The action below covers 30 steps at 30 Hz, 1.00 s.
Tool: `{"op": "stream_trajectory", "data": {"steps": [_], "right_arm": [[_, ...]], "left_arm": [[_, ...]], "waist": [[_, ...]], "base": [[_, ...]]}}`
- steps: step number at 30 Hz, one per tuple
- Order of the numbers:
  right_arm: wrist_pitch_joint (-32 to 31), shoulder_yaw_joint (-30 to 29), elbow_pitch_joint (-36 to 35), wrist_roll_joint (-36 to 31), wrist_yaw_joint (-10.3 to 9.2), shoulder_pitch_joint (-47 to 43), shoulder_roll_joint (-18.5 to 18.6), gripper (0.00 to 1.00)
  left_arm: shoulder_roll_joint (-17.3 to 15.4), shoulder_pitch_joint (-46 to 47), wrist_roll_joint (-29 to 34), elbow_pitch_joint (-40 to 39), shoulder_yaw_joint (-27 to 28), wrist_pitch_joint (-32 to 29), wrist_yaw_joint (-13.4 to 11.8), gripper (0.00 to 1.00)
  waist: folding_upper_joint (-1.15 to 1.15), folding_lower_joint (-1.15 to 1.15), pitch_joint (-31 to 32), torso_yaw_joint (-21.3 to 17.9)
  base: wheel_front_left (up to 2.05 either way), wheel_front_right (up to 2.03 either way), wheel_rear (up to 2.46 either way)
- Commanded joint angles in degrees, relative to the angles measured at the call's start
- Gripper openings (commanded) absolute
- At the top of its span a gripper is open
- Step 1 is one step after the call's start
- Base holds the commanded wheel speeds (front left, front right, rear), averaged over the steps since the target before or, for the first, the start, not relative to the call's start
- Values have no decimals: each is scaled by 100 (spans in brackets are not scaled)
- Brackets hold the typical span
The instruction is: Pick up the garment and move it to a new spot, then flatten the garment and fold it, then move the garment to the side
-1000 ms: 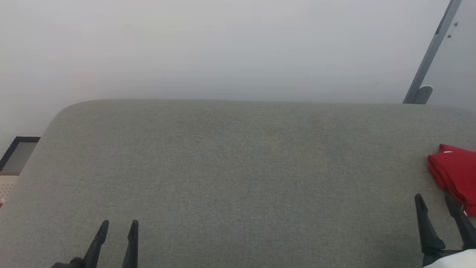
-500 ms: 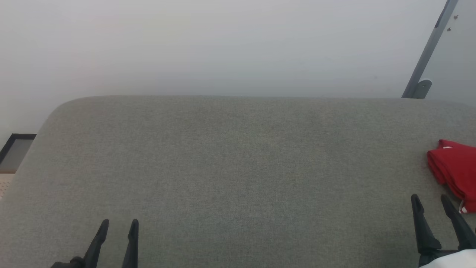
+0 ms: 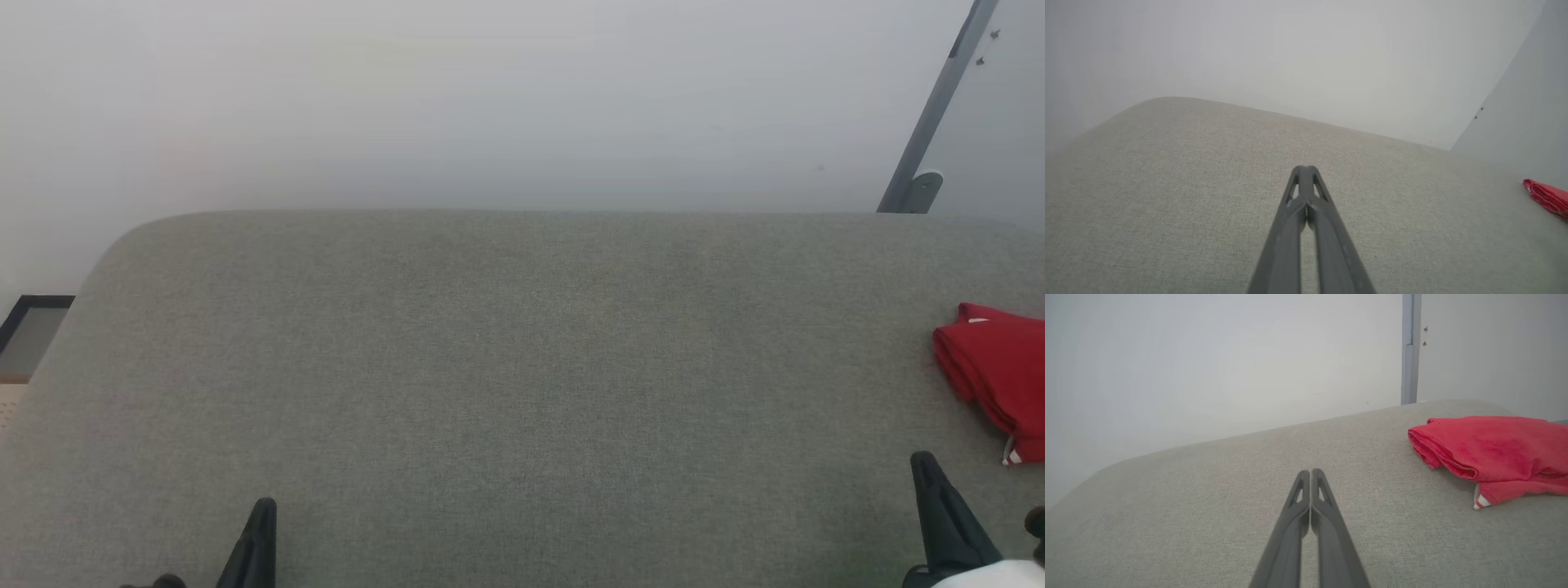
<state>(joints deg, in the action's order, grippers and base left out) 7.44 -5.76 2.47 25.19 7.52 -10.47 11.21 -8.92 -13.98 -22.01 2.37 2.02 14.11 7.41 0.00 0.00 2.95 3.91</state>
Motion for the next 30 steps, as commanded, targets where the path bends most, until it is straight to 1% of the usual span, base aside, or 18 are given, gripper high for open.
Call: {"op": "stream_trajectory", "data": {"steps": [1,14,15,30], "right_arm": [[-50,-31,-42,230,0,142,27,0],[-286,-39,163,1374,-1,418,-123,0],[-319,-40,192,1536,-1,459,-143,0],[-547,-50,390,2634,-1,724,-290,0]], "left_arm": [[-39,132,-253,-46,26,-49,-5,0],[33,486,-1491,192,55,-366,-1,0],[45,535,-1669,225,59,-413,0,0],[126,861,-2839,420,100,-726,4,0]], "waist": [[0,0,-3,-4],[0,0,-36,-46],[0,0,-41,-52],[0,0,-80,-100]], "base": [[0,0,0],[0,0,0],[0,0,0],[0,0,0]]}}
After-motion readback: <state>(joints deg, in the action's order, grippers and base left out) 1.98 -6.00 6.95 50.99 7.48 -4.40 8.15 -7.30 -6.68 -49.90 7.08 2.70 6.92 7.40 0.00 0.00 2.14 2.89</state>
